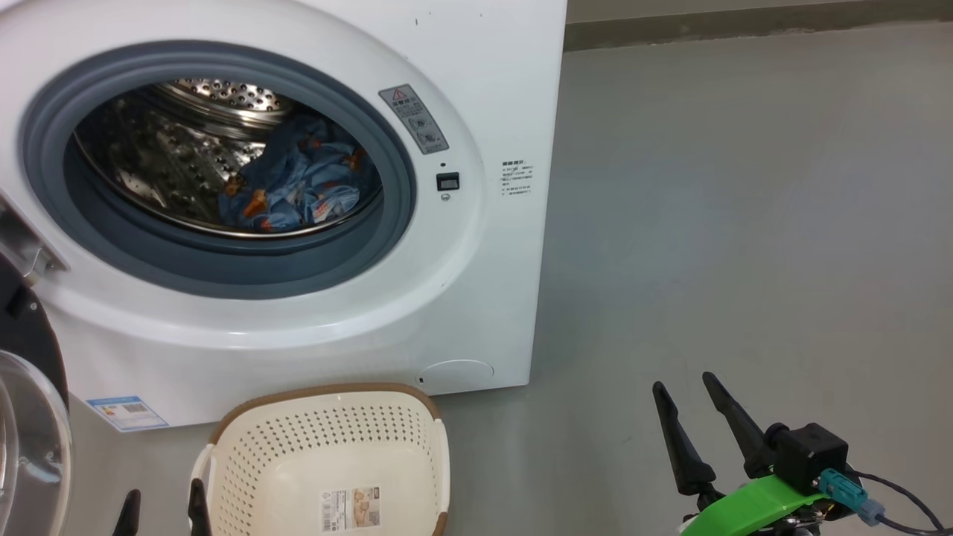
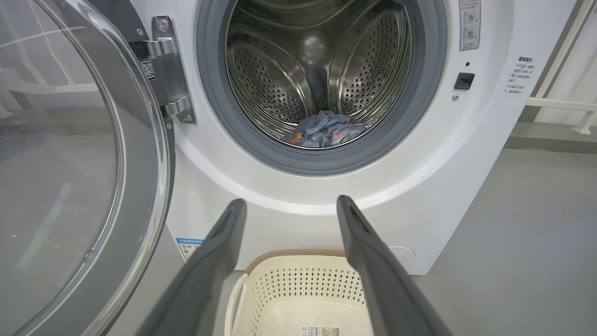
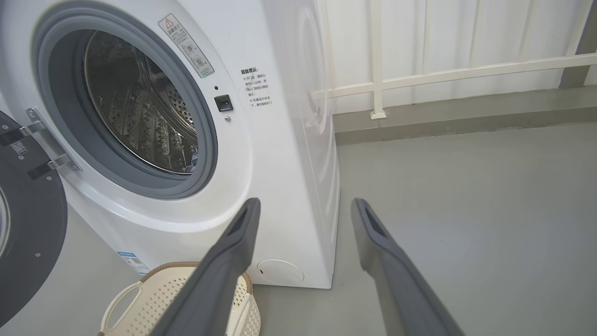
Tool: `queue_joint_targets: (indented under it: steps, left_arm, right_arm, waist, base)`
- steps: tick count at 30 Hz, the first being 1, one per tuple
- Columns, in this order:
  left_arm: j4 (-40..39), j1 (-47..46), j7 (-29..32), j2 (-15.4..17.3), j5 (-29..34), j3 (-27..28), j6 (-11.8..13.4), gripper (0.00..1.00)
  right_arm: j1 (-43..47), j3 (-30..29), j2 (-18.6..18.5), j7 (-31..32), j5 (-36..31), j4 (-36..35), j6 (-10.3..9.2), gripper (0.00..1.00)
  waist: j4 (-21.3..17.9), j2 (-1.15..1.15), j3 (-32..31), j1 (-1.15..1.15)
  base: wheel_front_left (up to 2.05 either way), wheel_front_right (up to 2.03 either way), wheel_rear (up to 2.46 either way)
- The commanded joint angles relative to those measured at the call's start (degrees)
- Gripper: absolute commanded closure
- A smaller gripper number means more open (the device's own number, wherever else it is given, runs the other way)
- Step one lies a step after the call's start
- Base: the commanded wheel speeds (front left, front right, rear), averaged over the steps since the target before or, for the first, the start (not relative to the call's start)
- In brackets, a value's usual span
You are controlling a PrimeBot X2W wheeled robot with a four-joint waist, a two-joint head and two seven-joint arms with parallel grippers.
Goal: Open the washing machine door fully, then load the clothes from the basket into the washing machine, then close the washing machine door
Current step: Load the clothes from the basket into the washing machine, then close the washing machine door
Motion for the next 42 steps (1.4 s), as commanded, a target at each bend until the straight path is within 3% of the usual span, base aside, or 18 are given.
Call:
queue_joint_targets:
  steps: [1,24,42]
  left_arm:
    - [-1.4,-1.0,-0.3,0.3,0.7,1.7,0.0,0.0]
    - [-2.5,-1.0,-0.3,0.2,1.0,0.3,0.7,0.0]
    - [-2.5,-1.8,-0.3,0.2,0.4,-0.6,0.3,0.0]
  right_arm:
    - [-0.1,1.3,0.0,-0.4,-0.5,-1.6,0.09,0.0]
    - [0.3,0.6,0.0,-0.4,-0.3,-1.3,0.09,0.0]
    - [0.4,0.0,0.0,-0.4,0.0,-1.2,0.09,0.0]
  waist:
    - [0.1,0.0,0.1,0.0]
    - [0.4,0.0,0.0,0.0]
    - [1.3,0.0,-0.2,0.0]
  base:
    - [0.0,0.0,0.0]
    - [-0.09,0.09,0.0]
    - [-1.65,1.65,0.0]
